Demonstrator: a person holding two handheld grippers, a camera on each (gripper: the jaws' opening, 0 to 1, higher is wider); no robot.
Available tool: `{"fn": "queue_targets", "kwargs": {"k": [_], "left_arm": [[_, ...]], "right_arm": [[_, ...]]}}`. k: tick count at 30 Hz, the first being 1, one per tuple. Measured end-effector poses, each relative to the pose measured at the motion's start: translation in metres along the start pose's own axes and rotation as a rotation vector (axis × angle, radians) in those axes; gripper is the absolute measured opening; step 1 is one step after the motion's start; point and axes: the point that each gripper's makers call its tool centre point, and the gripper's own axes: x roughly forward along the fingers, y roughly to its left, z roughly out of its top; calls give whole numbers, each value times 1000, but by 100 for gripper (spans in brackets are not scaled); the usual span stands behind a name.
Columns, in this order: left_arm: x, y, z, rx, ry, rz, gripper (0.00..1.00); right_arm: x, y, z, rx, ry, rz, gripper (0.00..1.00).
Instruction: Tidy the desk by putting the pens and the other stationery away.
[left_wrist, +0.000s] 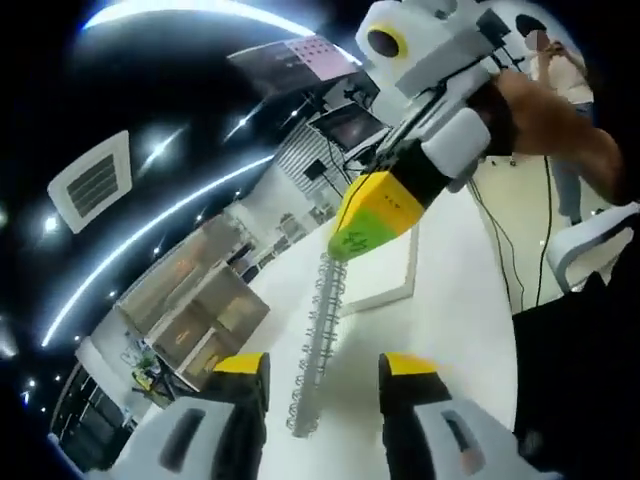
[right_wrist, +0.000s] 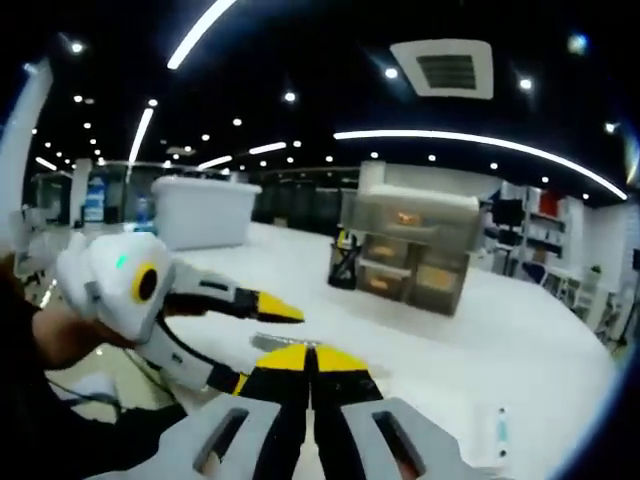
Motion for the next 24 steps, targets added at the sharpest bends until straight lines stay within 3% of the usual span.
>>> {"fn": "queue_targets", "kwargs": {"k": [9,17,24], "left_arm": [[3,7,0,63,-7,38,23],[3,2,1,117,-11,43,14],[5,-2,2,204,-3,50,13]], "right_arm": [[-3,4,1,4,-5,6,0],[-6,3,-1,17,-4,6,0],[-9,1,-5,17,1,2,0]]}}
